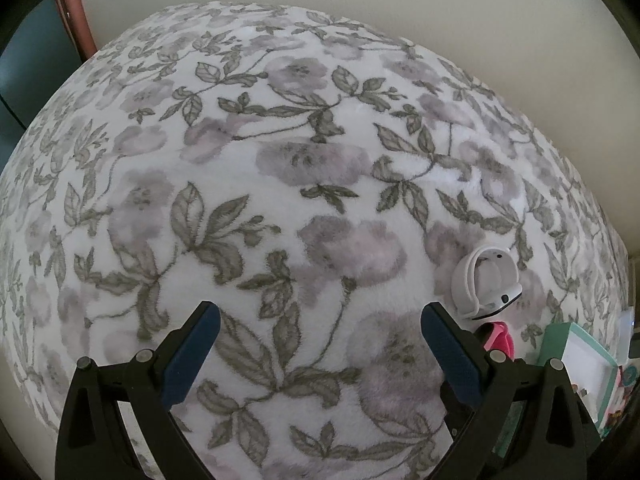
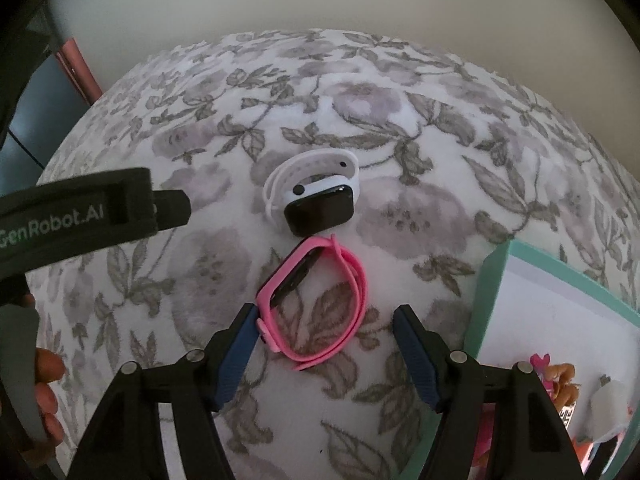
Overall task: Organize rigid objects
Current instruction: 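Grasp the pink watch band with the right gripper while the left grasps the white smartwatch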
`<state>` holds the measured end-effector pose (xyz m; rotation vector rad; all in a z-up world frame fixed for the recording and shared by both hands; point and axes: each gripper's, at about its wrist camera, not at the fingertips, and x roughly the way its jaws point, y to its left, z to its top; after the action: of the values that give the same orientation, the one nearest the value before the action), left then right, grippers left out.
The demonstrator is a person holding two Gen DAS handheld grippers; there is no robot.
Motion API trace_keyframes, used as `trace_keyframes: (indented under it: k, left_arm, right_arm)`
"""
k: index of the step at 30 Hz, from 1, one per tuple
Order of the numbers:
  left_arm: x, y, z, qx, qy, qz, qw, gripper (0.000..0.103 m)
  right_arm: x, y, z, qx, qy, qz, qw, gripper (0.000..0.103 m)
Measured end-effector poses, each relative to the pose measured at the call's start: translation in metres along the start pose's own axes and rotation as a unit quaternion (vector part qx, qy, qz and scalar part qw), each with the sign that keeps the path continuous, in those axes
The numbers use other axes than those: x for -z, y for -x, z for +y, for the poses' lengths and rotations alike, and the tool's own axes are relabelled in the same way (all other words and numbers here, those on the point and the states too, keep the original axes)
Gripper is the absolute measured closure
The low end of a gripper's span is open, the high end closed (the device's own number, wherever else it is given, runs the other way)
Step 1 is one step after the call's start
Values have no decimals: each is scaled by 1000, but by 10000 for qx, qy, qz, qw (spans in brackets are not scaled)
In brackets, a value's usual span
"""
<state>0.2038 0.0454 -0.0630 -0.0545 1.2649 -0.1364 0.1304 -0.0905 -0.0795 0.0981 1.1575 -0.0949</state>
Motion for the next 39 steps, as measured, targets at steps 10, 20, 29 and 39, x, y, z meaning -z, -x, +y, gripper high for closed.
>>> trace_keyframes:
  k: [10,20,29,39]
  left_arm:
    - [-2,2,-12,102,13,-116,9999,3]
    - [-5,9,-36,713,21,-299,9970,3]
    - [-6,-2,-64,1007,-186,-264,9944,3]
    - [-4,-19,-88,1055,-374,-261,9934,6]
  right_arm:
    - [-4,1,-12,-162,-219,-203,9994,47]
    - [-9,31,-44,-275,-687,-557,9957,48]
    - [-14,65,-84,-74,-1013,-901,9907,48]
    - [-9,70,-115,-130,-1375,-882,9865,48]
